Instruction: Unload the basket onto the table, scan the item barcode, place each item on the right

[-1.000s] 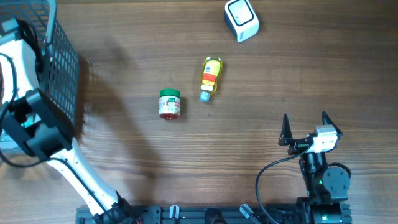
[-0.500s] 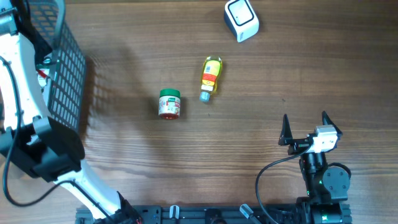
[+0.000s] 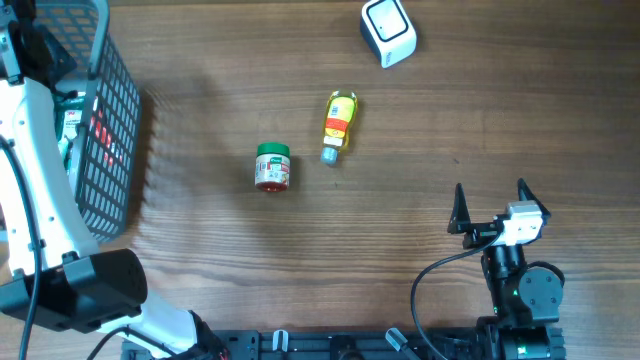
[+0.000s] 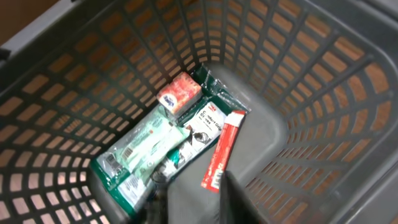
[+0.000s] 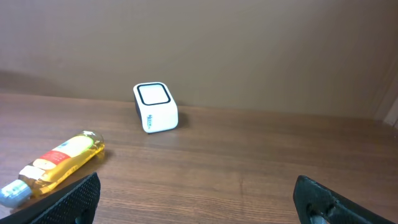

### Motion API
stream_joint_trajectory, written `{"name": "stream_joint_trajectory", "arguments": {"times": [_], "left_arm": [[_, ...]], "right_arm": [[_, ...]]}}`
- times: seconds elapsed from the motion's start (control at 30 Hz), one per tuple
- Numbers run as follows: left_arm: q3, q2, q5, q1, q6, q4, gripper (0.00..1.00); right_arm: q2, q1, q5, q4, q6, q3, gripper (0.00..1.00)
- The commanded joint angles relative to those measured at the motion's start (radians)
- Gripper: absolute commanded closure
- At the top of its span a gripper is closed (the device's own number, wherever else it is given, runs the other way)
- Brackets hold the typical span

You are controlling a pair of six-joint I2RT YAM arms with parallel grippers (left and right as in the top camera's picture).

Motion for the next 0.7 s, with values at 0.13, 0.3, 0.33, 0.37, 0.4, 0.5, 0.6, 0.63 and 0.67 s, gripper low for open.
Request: {"name": "stream_joint_trajectory", "arguments": {"times": [0.13,0.3,0.33,0.37,0.4,0.5,0.6,0.63,0.67], "left_arm": [[-0.008,0.061,0.021,0.004,-0.048,-0.042,0.3],[-0.023,0.168,0.027,0.033,-0.048,-0.017,0.28],[-0.022,0.19,0.049,0.045,-0.048,-0.01,0.28],[-0.022,0.22,0.093,0.06,-0.047,-0.002,0.29],[-0.023,0.242,0.129,0.074,-0.047,0.003,0.31],[-0.023,0.304,0.191,0.111,-0.047,0.013,0.38],[-0.023,0.362,0.201,0.127,-0.043,0.02,0.39],[-0.023,0.38,0.201,0.127,-0.042,0.021,0.4],[-0.023,0.392,0.209,0.127,-0.035,0.024,0.4]], "right_arm": [[-0.004,-0.003,0.02,0.006,-0.018,-0.001,0.0],[-0.004,-0.003,0.02,0.006,-0.018,-0.001,0.0],[-0.004,-0.003,0.02,0.006,-0.018,-0.001,0.0],[-0.004,-0.003,0.02,0.006,-0.018,-0.001,0.0],[-0.004,-0.003,0.02,0.006,-0.018,-0.001,0.0],[-0.004,-0.003,0.02,0.006,-0.018,-0.001,0.0],[-0.004,-0.003,0.02,0.006,-0.018,-0.001,0.0],[-0.004,-0.003,0.02,0.006,-0.018,-0.001,0.0],[-0.004,-0.003,0.02,0.006,-0.018,-0.001,0.0]]}}
